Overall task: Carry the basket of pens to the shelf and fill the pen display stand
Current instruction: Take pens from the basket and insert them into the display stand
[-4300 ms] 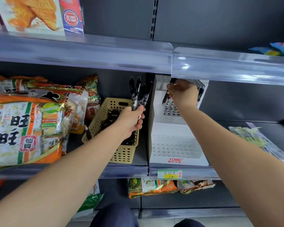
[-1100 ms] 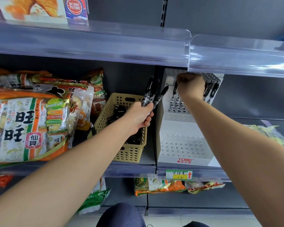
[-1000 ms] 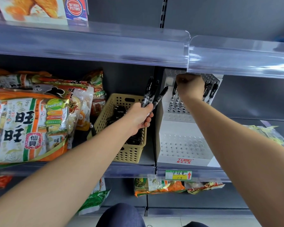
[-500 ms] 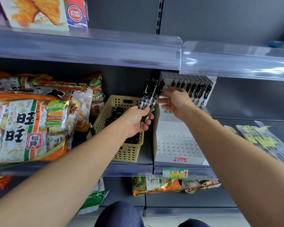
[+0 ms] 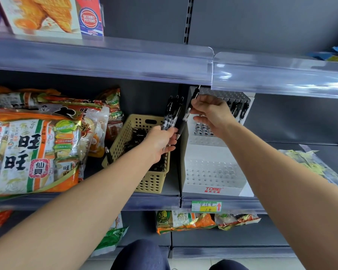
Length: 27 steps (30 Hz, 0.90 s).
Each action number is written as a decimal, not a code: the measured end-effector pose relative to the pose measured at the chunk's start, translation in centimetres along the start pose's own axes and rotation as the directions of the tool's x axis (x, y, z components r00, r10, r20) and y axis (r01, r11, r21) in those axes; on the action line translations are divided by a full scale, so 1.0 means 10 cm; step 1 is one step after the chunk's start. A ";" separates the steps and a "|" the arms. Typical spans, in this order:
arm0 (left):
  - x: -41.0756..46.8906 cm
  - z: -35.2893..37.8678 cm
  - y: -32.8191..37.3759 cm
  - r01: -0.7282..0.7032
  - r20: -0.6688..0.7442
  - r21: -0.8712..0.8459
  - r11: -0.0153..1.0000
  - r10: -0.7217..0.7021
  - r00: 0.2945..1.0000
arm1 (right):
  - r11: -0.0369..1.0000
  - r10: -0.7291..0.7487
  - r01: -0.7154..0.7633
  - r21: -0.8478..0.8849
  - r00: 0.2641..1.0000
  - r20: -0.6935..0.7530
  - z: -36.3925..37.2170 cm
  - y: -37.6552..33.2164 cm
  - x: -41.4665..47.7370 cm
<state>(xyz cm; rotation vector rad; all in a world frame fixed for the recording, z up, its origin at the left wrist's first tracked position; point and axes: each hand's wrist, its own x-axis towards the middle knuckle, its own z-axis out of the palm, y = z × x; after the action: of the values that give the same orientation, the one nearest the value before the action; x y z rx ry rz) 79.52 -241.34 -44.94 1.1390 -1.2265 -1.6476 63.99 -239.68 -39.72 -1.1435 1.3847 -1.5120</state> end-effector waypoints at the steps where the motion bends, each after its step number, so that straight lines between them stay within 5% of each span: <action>1: 0.01 0.01 0.00 -0.005 0.003 -0.006 1.000 0.005 1.000 | 1.000 -0.010 0.010 -0.014 1.000 -0.002 -0.01 -0.01 0.01; 8: -0.02 0.06 0.04 -0.027 0.064 0.059 0.998 0.023 0.998 | 0.996 0.005 -0.002 0.085 0.999 -0.033 0.03 0.02 0.03; 16: 0.05 0.02 0.02 -0.063 -0.030 0.087 0.994 0.066 0.997 | 0.994 -0.100 0.091 -0.059 0.983 -0.157 0.04 -0.10 0.07; 22: 0.07 0.03 0.02 -0.055 -0.026 0.022 0.998 0.055 0.998 | 0.937 -0.212 0.099 -0.336 0.924 -0.319 0.04 -0.11 0.16; 27: 0.07 0.03 0.00 -0.055 -0.018 0.003 0.999 0.055 0.998 | 0.784 -0.345 0.094 -0.613 0.887 -0.306 0.01 -0.03 0.18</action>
<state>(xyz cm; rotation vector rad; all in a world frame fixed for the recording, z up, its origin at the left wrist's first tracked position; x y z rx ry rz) 78.98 -241.93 -45.01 1.1100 -1.2385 -1.5925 63.53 -241.42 -39.19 -1.4592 2.1775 -1.5948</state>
